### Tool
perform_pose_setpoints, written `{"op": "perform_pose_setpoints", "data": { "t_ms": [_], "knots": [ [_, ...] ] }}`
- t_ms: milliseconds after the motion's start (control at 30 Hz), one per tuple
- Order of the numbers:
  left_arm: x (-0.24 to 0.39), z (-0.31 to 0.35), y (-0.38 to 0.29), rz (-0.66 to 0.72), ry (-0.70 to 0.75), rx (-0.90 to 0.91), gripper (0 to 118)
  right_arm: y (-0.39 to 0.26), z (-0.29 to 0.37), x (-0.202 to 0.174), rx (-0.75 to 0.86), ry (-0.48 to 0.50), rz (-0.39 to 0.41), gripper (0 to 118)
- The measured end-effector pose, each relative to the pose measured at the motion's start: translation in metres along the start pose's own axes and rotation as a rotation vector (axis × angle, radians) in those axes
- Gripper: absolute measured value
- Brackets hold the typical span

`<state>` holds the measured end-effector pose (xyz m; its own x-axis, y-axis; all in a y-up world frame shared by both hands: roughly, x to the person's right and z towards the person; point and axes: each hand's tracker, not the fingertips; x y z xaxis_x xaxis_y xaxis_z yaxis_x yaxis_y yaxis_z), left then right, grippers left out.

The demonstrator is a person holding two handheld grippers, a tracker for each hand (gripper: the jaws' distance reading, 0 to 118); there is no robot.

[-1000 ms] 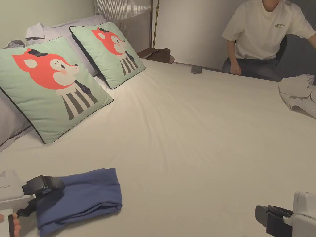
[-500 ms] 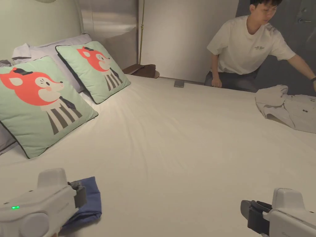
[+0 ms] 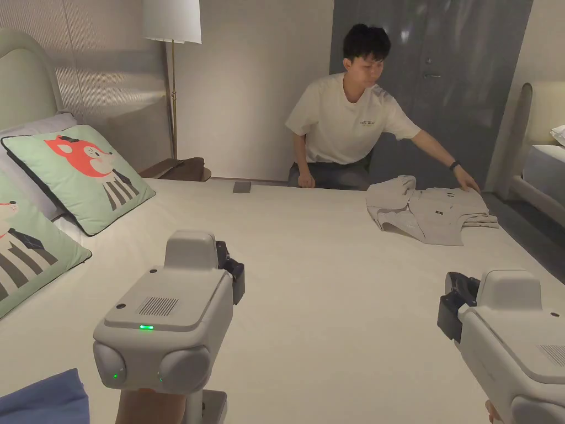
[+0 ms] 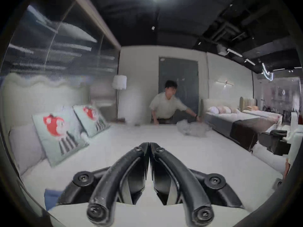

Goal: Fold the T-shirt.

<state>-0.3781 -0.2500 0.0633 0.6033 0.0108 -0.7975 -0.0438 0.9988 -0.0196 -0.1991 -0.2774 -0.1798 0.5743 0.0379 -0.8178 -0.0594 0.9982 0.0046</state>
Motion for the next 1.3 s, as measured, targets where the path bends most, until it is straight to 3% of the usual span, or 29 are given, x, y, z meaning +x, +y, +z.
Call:
{"op": "perform_pose_setpoints", "data": {
  "t_ms": [233,867,900,967,1000,1033,1100,1233,1300],
  "knots": [
    [0.021,0.005,0.03,0.003,0.002,0.094,0,0.047,0.011,0.022,0.18,-0.103,0.007,0],
    [0.015,-0.005,0.03,-0.009,0.038,0.095,3,0.04,0.001,0.024,0.18,-0.087,0.027,0],
    [0.017,-0.002,0.03,-0.009,0.039,0.095,11,0.04,0.001,0.024,0.18,-0.084,0.031,0],
    [0.017,-0.001,0.03,-0.008,0.038,0.096,47,0.041,0.005,0.023,0.188,-0.08,0.027,2],
    [0.016,-0.001,0.03,-0.008,0.037,0.096,73,0.041,0.005,0.023,0.191,-0.081,0.022,16],
    [0.016,0.0,0.03,-0.01,0.034,0.094,88,0.041,0.005,0.023,0.191,-0.075,0.021,39],
    [0.016,0.001,0.03,-0.011,0.035,0.1,109,0.04,0.003,0.022,0.195,-0.064,0.035,83],
    [0.014,0.004,0.028,-0.027,0.044,0.127,110,0.04,0.009,0.016,0.21,-0.051,0.055,108],
    [0.011,0.003,0.028,-0.016,0.042,0.129,110,0.041,0.009,0.015,0.221,-0.051,0.053,110]
  ]
}}
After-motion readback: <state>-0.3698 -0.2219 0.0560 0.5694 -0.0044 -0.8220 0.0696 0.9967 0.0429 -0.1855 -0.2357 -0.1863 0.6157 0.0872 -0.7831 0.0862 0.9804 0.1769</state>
